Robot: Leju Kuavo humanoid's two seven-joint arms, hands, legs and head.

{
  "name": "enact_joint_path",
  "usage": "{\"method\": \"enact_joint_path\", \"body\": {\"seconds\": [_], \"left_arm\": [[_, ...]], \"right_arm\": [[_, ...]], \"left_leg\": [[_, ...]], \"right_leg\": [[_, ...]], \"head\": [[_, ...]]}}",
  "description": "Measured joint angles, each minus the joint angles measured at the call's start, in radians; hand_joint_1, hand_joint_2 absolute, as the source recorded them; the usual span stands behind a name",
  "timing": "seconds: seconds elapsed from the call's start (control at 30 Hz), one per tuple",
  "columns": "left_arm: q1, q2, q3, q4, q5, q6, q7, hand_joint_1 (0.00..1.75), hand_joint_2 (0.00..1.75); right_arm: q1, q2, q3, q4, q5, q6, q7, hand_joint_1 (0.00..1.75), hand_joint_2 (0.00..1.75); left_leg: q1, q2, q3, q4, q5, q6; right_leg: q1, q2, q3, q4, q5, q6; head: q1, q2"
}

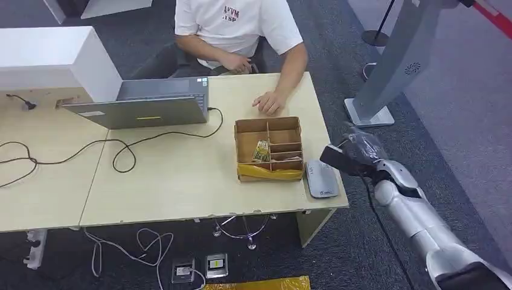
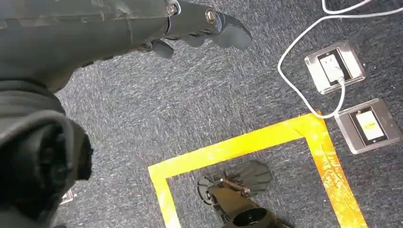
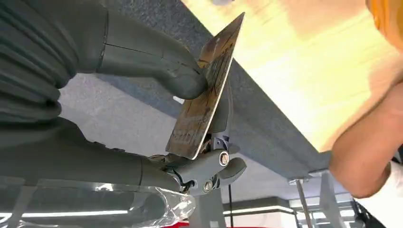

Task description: Pass the card to the sensor for recognition and then transmit it.

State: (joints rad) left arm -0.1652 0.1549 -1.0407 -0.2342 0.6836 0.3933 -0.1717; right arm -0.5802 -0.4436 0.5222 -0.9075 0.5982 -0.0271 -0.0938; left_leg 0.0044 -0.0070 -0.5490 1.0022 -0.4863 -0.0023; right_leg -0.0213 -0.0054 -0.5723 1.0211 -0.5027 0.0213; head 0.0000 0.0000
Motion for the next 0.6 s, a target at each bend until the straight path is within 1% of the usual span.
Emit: {"method": "enact_joint_path", "body": {"seconds": [0.27, 0.6], "left_arm": [[-0.001, 0.000, -0.009, 0.001, -0.015, 0.001, 0.000, 0.00, 0.00], [-0.001, 0.000, -0.018, 0.001, -0.010, -0.006, 0.000, 0.00, 0.00]], "right_arm": [[0.037, -0.008, -0.015, -0.042, -0.003, 0.008, 0.027, 1.75, 1.75], [0.056, -0.013, -0.025, -0.065, -0.002, 0.021, 0.027, 1.75, 1.75]], "left_leg": [[0.000, 0.000, 0.000, 0.000, 0.000, 0.000], [0.000, 0.000, 0.000, 0.000, 0.000, 0.000]], "right_leg": [[0.000, 0.000, 0.000, 0.000, 0.000, 0.000], [0.000, 0.000, 0.000, 0.000, 0.000, 0.000]], "head": [[0.000, 0.000], [0.000, 0.000]]}}
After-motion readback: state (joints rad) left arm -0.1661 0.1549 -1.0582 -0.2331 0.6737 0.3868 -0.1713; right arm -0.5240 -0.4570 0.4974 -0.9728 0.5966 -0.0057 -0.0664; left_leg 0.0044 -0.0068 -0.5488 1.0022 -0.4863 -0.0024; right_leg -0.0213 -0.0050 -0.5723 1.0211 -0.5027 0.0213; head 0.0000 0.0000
